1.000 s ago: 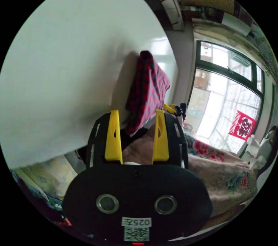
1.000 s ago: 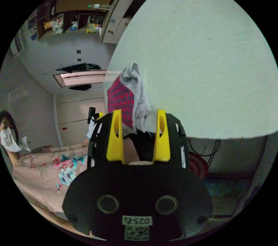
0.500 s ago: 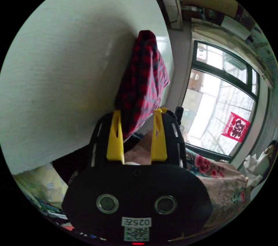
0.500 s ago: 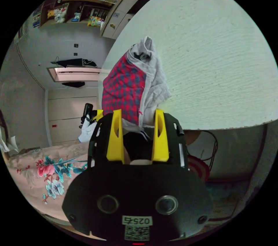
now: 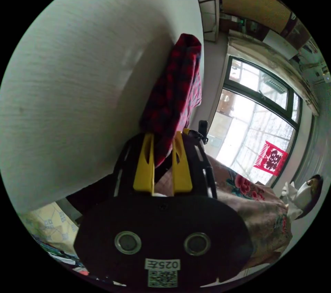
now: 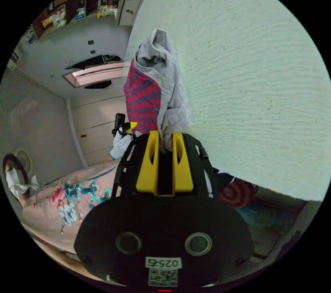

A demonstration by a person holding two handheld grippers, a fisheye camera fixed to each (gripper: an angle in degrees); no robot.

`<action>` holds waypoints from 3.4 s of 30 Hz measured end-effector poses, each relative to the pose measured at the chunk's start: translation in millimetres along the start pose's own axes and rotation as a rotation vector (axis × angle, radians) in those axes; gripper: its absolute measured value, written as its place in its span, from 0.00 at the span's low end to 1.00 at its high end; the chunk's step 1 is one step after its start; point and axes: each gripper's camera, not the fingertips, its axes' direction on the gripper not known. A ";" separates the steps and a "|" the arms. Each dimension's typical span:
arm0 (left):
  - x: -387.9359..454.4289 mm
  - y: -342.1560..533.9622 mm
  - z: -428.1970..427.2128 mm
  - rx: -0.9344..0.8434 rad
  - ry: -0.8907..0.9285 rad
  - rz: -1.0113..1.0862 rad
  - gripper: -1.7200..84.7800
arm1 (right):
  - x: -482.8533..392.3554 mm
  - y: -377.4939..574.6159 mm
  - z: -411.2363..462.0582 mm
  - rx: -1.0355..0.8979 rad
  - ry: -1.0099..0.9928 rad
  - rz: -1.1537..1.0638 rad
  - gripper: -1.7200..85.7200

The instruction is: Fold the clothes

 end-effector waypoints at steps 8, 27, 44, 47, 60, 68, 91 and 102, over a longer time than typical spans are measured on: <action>8.8 23.2 -39.9 0.112 -0.023 -0.011 0.15 | 44.7 -56.9 -52.8 0.023 -0.061 0.053 0.20; 47.1 88.2 -52.7 0.131 0.096 0.070 0.04 | 114.0 -228.9 -27.7 -0.224 -0.325 0.008 0.08; -16.4 519.8 -161.1 1.054 0.206 -0.272 0.04 | -2.5 -302.3 367.3 -1.113 -0.077 -0.287 0.08; -14.6 549.9 -161.3 1.139 0.133 -0.383 0.04 | -0.4 -293.2 438.9 -1.204 0.032 -0.321 0.08; 59.7 556.3 -278.6 1.448 -0.494 -0.826 0.04 | -52.8 -267.0 708.2 -1.256 0.055 -0.840 0.08; -27.5 456.2 -232.8 1.044 -0.611 -1.330 0.04 | 111.1 -228.4 788.8 -1.177 0.448 -0.957 0.08; -39.3 432.9 -284.4 1.058 -0.803 -1.450 0.01 | 176.4 -174.1 886.4 -1.066 0.486 -1.283 0.01; 50.6 456.8 -299.6 1.403 -1.136 -1.306 0.01 | 112.8 -201.4 801.9 -0.671 0.208 -1.520 0.01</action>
